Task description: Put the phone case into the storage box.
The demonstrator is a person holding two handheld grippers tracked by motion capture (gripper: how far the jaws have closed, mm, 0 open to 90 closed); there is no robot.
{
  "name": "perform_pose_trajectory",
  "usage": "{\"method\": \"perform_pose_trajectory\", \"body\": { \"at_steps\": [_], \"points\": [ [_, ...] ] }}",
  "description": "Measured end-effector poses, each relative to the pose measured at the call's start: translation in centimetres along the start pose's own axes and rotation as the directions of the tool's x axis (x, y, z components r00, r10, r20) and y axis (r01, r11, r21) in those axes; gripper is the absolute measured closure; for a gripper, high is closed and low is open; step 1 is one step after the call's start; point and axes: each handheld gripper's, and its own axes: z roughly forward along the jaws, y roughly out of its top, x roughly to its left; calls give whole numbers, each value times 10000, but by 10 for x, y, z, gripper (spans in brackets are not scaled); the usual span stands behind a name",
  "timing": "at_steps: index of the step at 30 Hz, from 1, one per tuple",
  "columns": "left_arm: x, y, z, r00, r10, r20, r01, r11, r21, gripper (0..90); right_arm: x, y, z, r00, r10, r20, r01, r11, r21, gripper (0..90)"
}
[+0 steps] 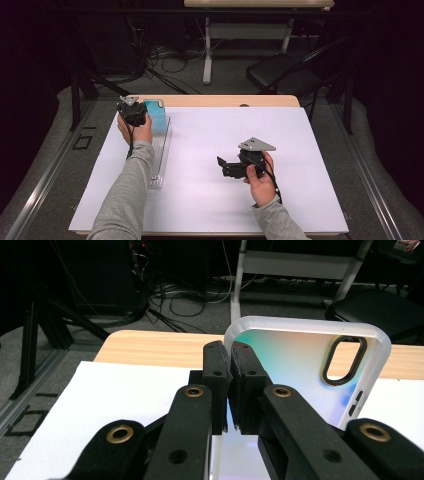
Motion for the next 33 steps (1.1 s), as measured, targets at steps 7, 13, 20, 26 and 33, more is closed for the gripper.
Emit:
{"method": "perform_pose_trajectory", "body": {
  "at_steps": [7,13,20,26,33],
  "points": [
    [0,0,1,10000,42,46,-43,10000,50,832,0,0,1,10000,-26,12,26,10000,1,44],
    [1,1,0,10000,6,66,-6,10000,-14,779,0,0,1,10000,-2,29,2,10000,-13,46],
    [2,2,-2,10000,-10,85,10,10000,-20,707,1,-1,1,10000,-24,15,24,10000,-3,47],
    [3,2,-2,10000,-25,66,24,9999,129,642,1,-1,2,10000,-65,9,65,10000,0,47],
    [5,3,-4,10000,-34,61,34,10000,61,578,1,-1,1,10000,-27,7,27,10000,3,48]
  ]
}}
